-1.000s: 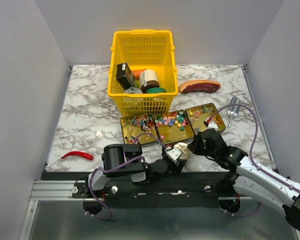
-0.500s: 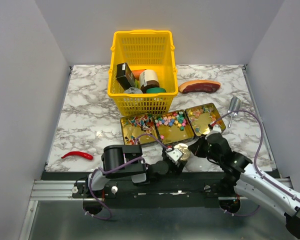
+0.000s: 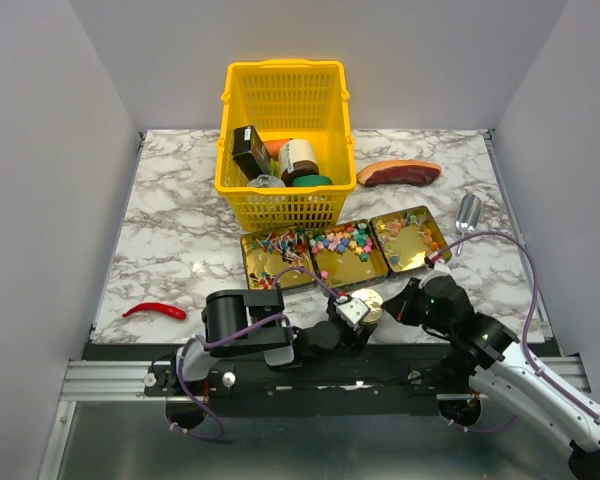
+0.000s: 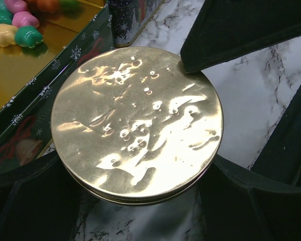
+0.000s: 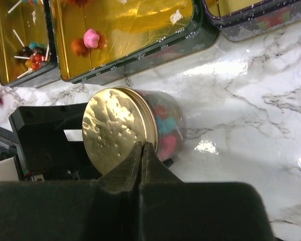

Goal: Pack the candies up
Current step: Screw the bottle lid onto the packing bottle, then reset both arms

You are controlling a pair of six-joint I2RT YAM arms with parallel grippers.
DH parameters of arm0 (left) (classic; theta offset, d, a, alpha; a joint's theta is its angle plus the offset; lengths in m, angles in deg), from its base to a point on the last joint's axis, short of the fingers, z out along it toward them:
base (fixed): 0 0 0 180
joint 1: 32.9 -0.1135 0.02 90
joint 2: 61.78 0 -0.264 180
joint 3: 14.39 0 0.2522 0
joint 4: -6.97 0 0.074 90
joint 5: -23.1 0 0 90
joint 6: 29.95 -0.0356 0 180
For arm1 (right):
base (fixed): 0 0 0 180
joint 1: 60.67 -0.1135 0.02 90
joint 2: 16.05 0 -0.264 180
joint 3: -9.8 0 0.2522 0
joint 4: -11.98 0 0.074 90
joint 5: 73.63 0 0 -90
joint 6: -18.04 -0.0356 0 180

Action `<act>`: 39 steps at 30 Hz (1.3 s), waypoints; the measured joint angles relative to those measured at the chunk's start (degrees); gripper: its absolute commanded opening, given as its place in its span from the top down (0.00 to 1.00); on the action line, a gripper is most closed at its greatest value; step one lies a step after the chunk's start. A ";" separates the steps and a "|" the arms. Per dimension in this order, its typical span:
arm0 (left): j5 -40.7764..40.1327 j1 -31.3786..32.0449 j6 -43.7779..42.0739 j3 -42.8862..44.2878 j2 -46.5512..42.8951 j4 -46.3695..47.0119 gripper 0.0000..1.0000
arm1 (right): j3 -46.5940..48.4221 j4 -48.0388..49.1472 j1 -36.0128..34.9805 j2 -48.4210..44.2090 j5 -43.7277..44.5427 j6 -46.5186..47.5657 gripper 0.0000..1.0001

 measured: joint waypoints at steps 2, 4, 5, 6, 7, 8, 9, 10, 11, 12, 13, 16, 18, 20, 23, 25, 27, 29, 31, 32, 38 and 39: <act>-0.02 0.00 0.00 0.15 -0.02 -0.20 0.30 | 0.20 -1.57 -0.02 -0.98 -0.90 -0.31 0.99; -0.04 -0.11 0.02 0.52 -0.02 -0.63 0.29 | 0.50 -3.28 -0.02 -1.77 -2.14 -0.50 0.99; -0.04 -0.20 0.04 0.72 0.00 -0.90 0.28 | 0.72 -4.02 -0.07 -1.99 -2.91 -0.68 0.99; 0.00 -0.26 0.11 1.20 0.00 -1.25 0.27 | 0.92 -4.81 -0.22 -2.12 -4.48 -0.85 0.99; 0.04 -0.61 0.28 1.75 0.13 -1.46 0.25 | 0.94 -6.10 -0.87 -2.14 -6.64 -1.07 0.99; 0.13 -0.92 0.46 2.29 0.20 -1.84 0.22 | 0.94 -7.32 -1.29 -2.14 -7.87 -1.18 0.99; 0.35 -1.14 0.57 2.58 0.20 -2.12 0.19 | 0.94 -8.98 -1.81 -2.10 -8.63 -1.36 0.99; 0.61 -1.33 0.74 2.64 0.17 -2.23 0.16 | 0.94 -10.29 -2.03 -2.10 -9.25 -1.40 0.97; 0.85 -1.38 0.83 2.56 0.15 -2.21 0.12 | 1.03 -11.47 -2.08 -2.10 -9.38 -1.46 0.95; 1.11 -1.46 0.87 2.40 0.07 -2.16 0.05 | 1.31 -12.79 -2.08 -2.08 -9.42 -1.62 0.91; 1.38 -1.49 0.90 2.27 -0.02 -2.08 0.03 | 1.66 -13.51 -2.08 -2.05 -9.33 -1.77 0.87; 2.32 -1.62 1.16 1.11 -0.94 -2.23 0.01 | 3.89 -15.08 -2.08 -1.42 -9.01 -1.90 0.79; 3.10 -1.66 1.33 0.57 -1.84 -2.97 0.01 | 5.05 -15.02 -2.08 -0.66 -8.98 -1.97 0.75; 3.63 -1.68 1.40 0.24 -2.62 -3.91 0.01 | 5.68 -14.99 -2.08 0.07 -8.70 -1.99 0.71; 4.39 -1.66 1.75 -0.20 -4.26 -6.21 0.01 | 6.32 -15.17 -2.08 0.92 -7.87 -2.05 0.64; 4.94 -1.66 2.05 -0.74 -5.38 -7.43 0.01 | 7.13 -15.32 -2.08 1.33 -7.23 -2.05 0.61; 5.35 -1.66 2.40 -1.46 -6.91 -9.11 0.01 | 8.13 -15.54 -2.08 1.42 -6.58 -2.03 0.60; 5.60 -1.55 3.04 -2.40 -8.59 -10.75 0.01 | 9.14 -15.65 -2.08 1.40 -5.49 -2.01 0.62; 5.55 -1.29 3.87 -3.72 -10.80 -12.87 0.01 | 9.92 -15.65 -2.08 1.38 -4.22 -2.14 0.62; 5.40 -1.16 4.50 -4.20 -11.98 -14.21 0.01 | 10.16 -15.67 -2.08 1.36 -3.76 -2.21 0.62; -1.22 0.44 11.39 -3.87 -28.28 -39.06 0.01 | 10.49 -15.21 -2.08 0.63 1.22 -2.23 0.42; -2.19 0.57 12.11 -3.61 -30.69 -42.23 0.01 | 10.49 -15.21 -2.08 0.63 1.55 -2.23 0.36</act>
